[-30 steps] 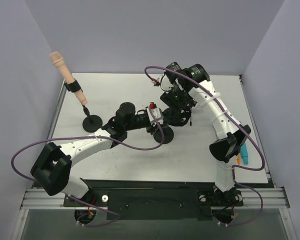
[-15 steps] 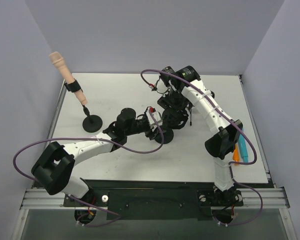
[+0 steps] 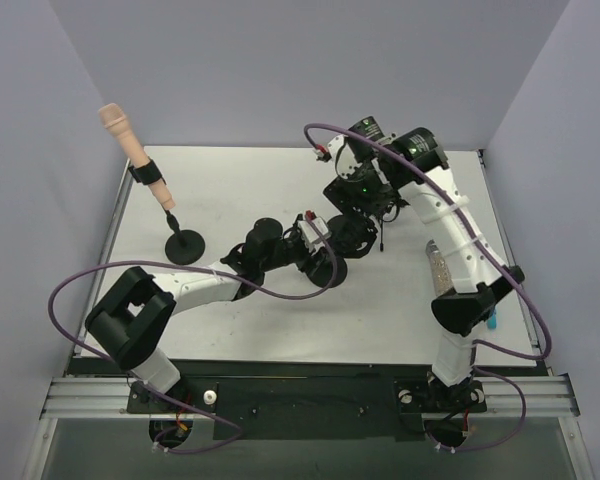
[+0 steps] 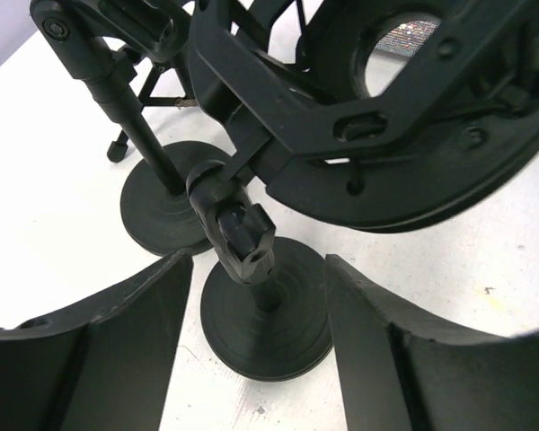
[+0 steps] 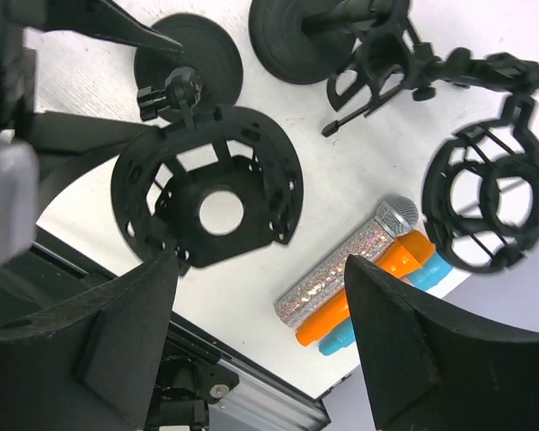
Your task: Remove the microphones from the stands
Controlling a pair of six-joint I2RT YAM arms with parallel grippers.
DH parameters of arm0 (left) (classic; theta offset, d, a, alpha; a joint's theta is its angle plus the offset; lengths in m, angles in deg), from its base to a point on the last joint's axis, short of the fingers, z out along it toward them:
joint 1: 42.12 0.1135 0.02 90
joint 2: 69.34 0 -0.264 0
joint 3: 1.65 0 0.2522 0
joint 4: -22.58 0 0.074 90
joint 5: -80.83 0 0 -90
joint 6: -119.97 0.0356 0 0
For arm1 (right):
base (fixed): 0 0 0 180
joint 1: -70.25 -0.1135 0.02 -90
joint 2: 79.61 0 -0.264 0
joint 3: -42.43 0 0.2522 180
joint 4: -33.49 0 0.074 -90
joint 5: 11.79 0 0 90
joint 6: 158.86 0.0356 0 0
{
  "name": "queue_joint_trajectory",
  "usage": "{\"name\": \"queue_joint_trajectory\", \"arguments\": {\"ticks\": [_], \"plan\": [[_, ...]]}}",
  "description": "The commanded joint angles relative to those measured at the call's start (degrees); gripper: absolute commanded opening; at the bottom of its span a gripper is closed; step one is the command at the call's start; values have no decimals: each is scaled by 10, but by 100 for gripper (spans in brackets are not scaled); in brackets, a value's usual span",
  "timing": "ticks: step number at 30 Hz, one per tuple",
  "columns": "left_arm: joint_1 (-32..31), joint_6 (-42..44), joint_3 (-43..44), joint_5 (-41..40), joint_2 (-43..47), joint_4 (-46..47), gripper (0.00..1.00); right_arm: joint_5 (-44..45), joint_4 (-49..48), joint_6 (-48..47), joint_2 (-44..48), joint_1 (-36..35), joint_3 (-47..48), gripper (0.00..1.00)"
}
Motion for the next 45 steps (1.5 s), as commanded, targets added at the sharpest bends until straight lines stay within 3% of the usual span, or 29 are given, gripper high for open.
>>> {"name": "queue_joint_trajectory", "arguments": {"ticks": [1,8,15,24,35,37,39,40,41,45], "plan": [[-4,-10,37,-14,-16,56,68,8,13,15,65,11,8,70],[-5,-18,56,-20,-53,95,44,65,6,9,96,40,-9,70],[19,-14,48,-4,-45,97,0,90,6,0,109,50,-30,69],[109,-26,60,-8,-67,118,0,116,4,-9,113,60,-40,69],[140,-42,211,-20,-198,142,0,140,5,-24,110,62,-50,69],[141,-41,216,-26,-199,138,21,138,5,-26,111,61,-53,69],[142,-44,205,-35,-185,133,52,135,3,-27,109,62,-48,69],[142,-46,195,-45,-168,127,57,133,3,-27,107,63,-46,69],[142,-49,189,-48,-158,123,71,128,2,-27,104,64,-36,69],[143,-42,154,-52,-70,64,77,108,0,-23,88,65,-2,69]]}}
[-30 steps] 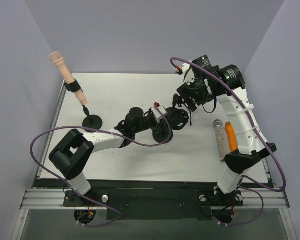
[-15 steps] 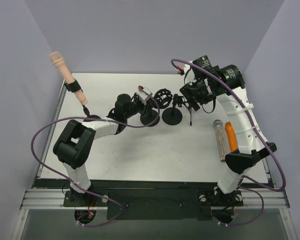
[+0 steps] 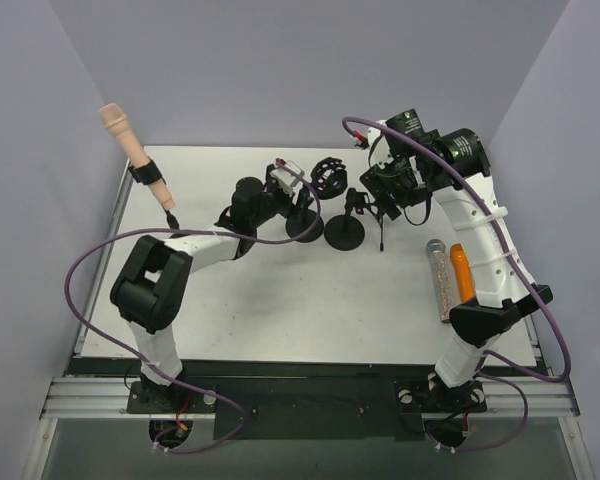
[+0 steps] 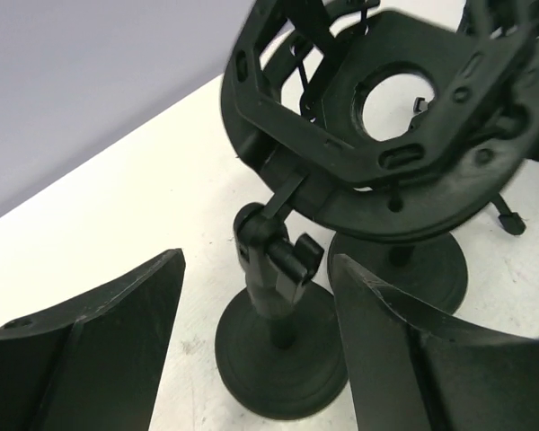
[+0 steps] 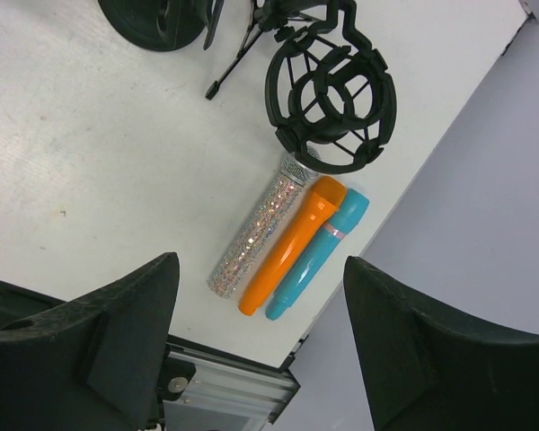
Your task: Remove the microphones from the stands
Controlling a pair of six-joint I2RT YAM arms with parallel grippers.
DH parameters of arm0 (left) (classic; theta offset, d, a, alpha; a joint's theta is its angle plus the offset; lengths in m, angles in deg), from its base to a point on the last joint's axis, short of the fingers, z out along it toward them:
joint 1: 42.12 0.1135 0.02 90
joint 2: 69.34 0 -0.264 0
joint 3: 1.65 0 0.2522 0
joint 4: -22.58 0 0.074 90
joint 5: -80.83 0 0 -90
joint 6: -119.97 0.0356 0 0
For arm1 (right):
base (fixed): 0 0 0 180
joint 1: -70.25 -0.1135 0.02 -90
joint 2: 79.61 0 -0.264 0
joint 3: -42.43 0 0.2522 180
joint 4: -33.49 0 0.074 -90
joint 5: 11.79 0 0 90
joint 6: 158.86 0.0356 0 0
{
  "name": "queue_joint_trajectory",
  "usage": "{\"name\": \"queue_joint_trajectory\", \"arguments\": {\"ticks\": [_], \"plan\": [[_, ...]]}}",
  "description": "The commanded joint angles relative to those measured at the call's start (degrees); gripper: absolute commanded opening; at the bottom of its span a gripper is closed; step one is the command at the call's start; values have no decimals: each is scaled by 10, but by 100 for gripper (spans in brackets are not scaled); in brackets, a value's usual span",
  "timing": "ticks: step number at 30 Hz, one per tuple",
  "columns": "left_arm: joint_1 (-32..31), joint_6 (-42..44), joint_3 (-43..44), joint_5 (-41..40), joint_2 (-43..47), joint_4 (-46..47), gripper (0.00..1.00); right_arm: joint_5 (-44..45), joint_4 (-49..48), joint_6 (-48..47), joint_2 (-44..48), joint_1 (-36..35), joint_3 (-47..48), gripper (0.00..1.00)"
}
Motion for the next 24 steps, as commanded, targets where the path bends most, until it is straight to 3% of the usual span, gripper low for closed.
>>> {"name": "queue_joint_trajectory", "arguments": {"ticks": [1,9,12,15,17,21,24], "plan": [[4,5,-37,-18,138,-32,78,-13,6,0,-11,5,48,69],[6,-3,-115,-48,421,-262,80,-53,3,-8,-27,5,81,69],[10,11,-115,-124,522,-340,83,-65,3,-6,-30,4,88,69],[17,43,-90,-195,567,-398,83,-81,2,-3,-35,4,101,69],[41,49,-57,-246,578,-444,84,-119,4,-4,-42,5,117,70],[187,-18,24,-231,567,-515,90,-183,-10,11,-60,3,155,71],[259,-96,57,-201,538,-539,93,-205,-46,28,-62,1,147,71]]}}
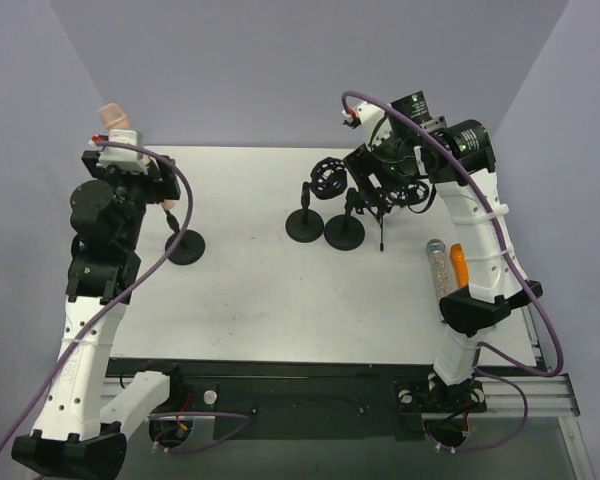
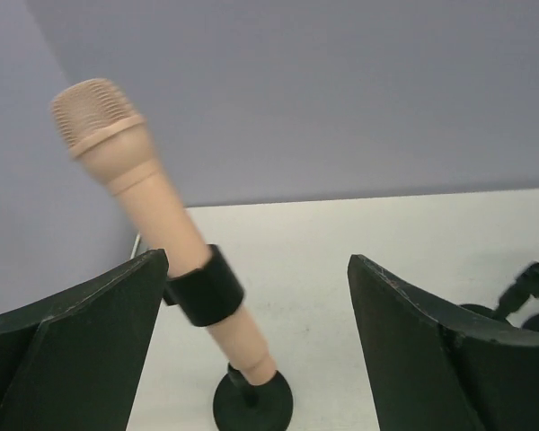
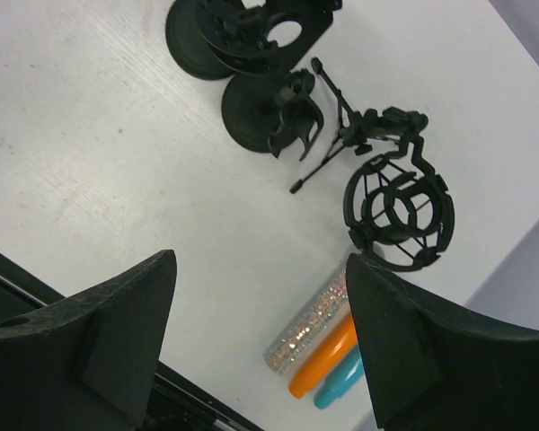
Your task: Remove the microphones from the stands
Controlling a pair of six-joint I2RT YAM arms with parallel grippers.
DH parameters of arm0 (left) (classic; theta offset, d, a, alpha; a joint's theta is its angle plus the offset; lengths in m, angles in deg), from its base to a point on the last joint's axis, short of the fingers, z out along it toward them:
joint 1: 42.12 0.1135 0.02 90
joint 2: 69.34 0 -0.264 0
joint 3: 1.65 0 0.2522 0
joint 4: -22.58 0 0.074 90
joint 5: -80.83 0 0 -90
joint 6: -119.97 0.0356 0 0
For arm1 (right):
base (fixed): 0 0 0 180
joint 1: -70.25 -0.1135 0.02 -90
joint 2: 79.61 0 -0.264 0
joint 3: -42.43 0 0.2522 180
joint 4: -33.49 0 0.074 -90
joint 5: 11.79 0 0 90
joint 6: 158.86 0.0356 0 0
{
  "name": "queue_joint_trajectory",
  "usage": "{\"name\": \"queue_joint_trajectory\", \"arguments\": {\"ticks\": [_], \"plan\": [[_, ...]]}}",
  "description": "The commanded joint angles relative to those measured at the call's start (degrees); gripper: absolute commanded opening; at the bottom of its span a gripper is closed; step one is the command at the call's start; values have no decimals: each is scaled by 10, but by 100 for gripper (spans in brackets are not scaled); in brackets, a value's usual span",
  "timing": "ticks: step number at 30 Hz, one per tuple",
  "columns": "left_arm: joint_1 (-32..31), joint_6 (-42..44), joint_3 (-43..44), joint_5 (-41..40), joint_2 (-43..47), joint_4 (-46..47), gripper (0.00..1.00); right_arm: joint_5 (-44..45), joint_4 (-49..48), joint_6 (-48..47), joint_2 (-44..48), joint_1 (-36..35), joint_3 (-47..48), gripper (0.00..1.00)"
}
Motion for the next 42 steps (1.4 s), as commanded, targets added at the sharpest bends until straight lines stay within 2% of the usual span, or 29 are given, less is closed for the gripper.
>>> {"name": "queue_joint_trajectory", "arguments": {"ticks": [1,5,9,15,17,20,27,29,32,37,42], "plan": [[102,-103,54,12,-30,-70,93,-59,-36,26,-8,-1,0,71],[165,-196,59,41,-68,-14,93,-78,-35,33,-16,-7,-7,71],[183,-243,66,45,-110,39,93,-83,-27,29,-15,-9,-17,71],[204,-258,94,105,-186,72,87,-75,-14,16,-3,-9,-39,70],[208,-262,104,116,-202,72,82,-73,-12,11,1,-9,-48,70],[211,-267,96,141,-207,107,68,-66,-8,5,5,-9,-55,70],[211,-291,65,198,-170,109,47,-40,-3,-10,24,-9,-81,69],[211,-293,59,255,-158,115,47,-34,-1,-16,29,-9,-88,69],[208,-289,56,406,-156,133,42,-26,-1,-20,26,-9,-87,69],[176,-308,62,493,-163,137,22,-20,-2,-22,19,-9,-80,69],[128,-327,80,582,-191,159,17,-13,-2,-28,19,-5,-85,69]]}}
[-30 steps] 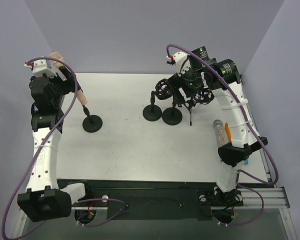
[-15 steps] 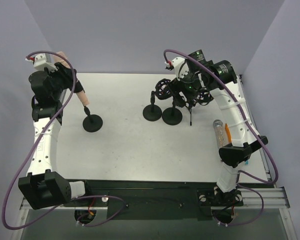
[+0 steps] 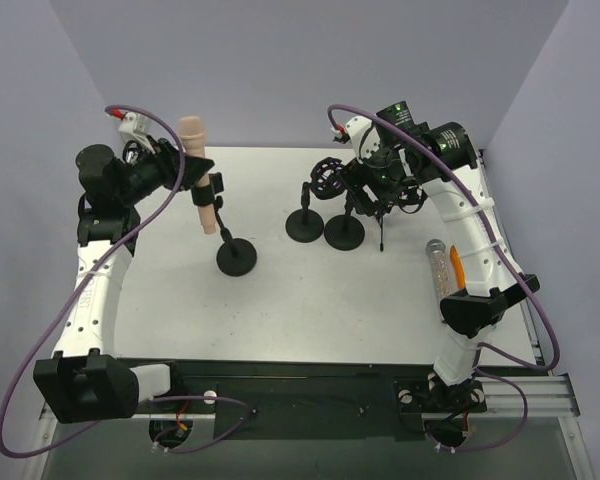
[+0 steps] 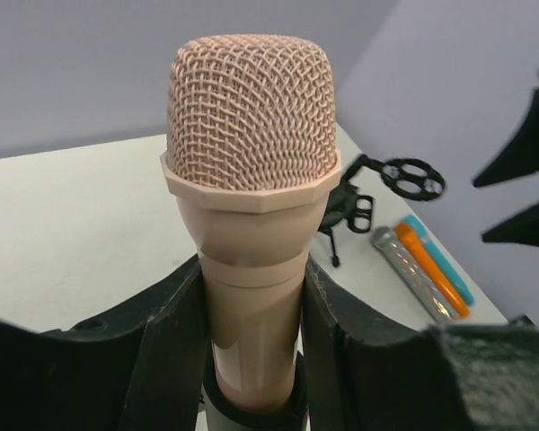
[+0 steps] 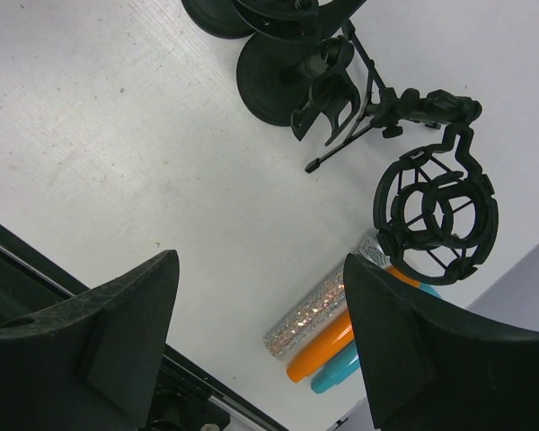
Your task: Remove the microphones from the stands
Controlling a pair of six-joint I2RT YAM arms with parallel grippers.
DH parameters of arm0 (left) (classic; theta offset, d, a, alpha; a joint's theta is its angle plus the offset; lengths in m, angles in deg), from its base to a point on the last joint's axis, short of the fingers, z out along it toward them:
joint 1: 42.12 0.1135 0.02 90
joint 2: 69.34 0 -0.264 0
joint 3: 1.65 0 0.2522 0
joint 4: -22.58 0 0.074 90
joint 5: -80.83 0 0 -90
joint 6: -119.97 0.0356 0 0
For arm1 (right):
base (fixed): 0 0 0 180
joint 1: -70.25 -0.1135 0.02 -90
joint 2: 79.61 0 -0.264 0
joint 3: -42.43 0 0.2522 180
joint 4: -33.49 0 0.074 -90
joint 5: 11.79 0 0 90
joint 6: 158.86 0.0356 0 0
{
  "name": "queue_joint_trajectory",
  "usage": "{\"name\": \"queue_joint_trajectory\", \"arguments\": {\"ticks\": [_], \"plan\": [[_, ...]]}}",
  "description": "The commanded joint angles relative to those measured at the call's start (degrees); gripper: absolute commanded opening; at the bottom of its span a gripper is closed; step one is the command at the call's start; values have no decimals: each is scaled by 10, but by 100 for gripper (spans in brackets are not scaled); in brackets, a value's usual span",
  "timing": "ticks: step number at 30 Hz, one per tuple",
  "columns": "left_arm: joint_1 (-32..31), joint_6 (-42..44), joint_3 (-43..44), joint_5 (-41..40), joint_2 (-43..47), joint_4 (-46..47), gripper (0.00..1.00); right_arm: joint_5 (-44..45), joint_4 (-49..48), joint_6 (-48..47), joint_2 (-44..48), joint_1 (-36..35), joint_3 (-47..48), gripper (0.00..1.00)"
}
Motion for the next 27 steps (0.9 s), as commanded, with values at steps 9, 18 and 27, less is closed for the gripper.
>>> {"name": "queue_joint_trajectory", "arguments": {"ticks": [9,18,27], "plan": [[-184,-68,69,231,-80,126,17,20,18,-11,27,15,-25,69],[-227,-10,77,177,-93,82,63,21,18,-13,36,21,-31,69],[-229,229,56,21,14,-93,90,15,22,-20,41,28,-34,68]]}}
